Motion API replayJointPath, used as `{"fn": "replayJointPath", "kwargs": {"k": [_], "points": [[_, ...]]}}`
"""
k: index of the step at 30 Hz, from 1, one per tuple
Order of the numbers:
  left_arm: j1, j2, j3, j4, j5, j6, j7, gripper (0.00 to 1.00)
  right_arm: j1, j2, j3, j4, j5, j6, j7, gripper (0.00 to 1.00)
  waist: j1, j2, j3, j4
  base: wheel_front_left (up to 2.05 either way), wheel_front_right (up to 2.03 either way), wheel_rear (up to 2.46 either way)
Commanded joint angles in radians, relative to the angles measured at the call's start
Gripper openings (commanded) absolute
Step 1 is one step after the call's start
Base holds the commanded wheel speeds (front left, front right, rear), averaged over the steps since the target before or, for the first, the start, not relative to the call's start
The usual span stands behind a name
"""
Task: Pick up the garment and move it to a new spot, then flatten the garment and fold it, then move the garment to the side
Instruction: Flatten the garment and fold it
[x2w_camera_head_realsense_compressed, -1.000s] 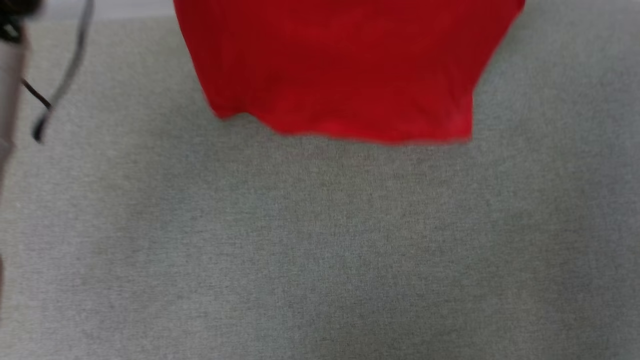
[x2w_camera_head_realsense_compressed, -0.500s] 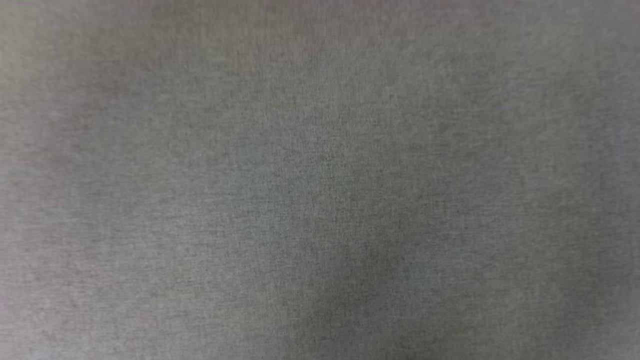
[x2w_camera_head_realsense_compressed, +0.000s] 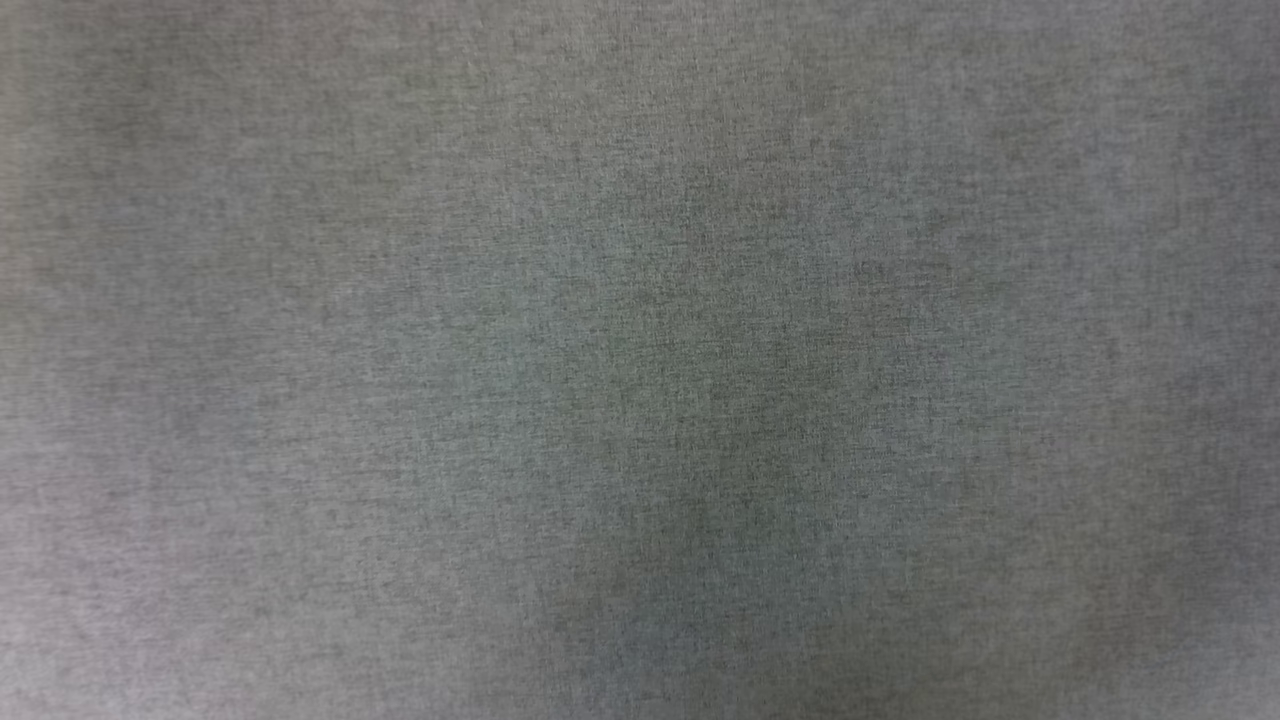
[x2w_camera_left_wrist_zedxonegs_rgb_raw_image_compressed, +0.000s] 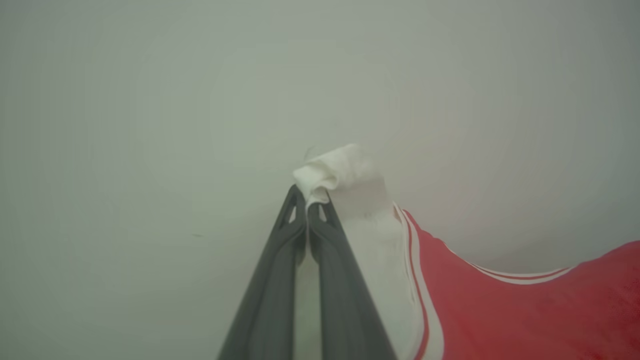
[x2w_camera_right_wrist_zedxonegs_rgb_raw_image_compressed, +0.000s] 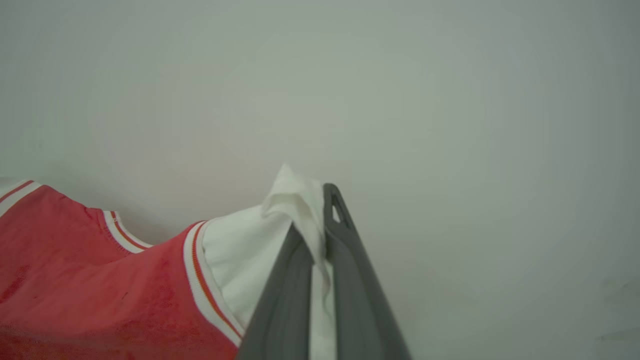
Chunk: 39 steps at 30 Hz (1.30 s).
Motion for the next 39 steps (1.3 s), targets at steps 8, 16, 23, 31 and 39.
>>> {"fn": "replayJointPath", "kwargs": {"k": [8, 16, 23, 31, 39], "points": [[0.247, -0.054, 0.019, 0.057, -0.055, -0.045, -0.056, 0.0, 0.225, -0.01, 0.117, 0.092, 0.121, -0.001, -0.067, 0.0, -0.0002, 0.0, -0.123, 0.015, 0.0, 0.0, 0.0], [0.643, -0.081, 0.073, -0.027, -0.077, -0.053, -0.068, 0.0, 0.601, -0.035, 0.211, 0.044, 0.245, -0.001, -0.107, 0.0, -0.0002, 0.0, -0.337, 0.016, 0.0, 0.0, 0.0], [1.043, -0.097, 0.153, -0.203, -0.06, -0.02, -0.068, 0.0, 0.913, -0.073, 0.242, -0.046, 0.312, -0.001, -0.112, 0.0, -0.0002, 0.0, -0.489, 0.015, 0.0, 0.0, 0.0], [1.421, -0.11, 0.186, -0.353, -0.084, 0.035, -0.068, 0.0, 1.257, -0.089, 0.187, -0.184, 0.336, -0.001, -0.085, 0.0, -0.0002, 0.0, -0.593, 0.023, 0.0, 0.0, 0.0], [1.675, -0.085, 0.174, -0.488, -0.094, 0.117, -0.007, 0.0, 1.605, -0.046, 0.067, -0.368, 0.281, -0.001, 0.002, 0.0, -0.0002, 0.0, -0.667, 0.038, 0.0, 0.0, 0.0]]}}
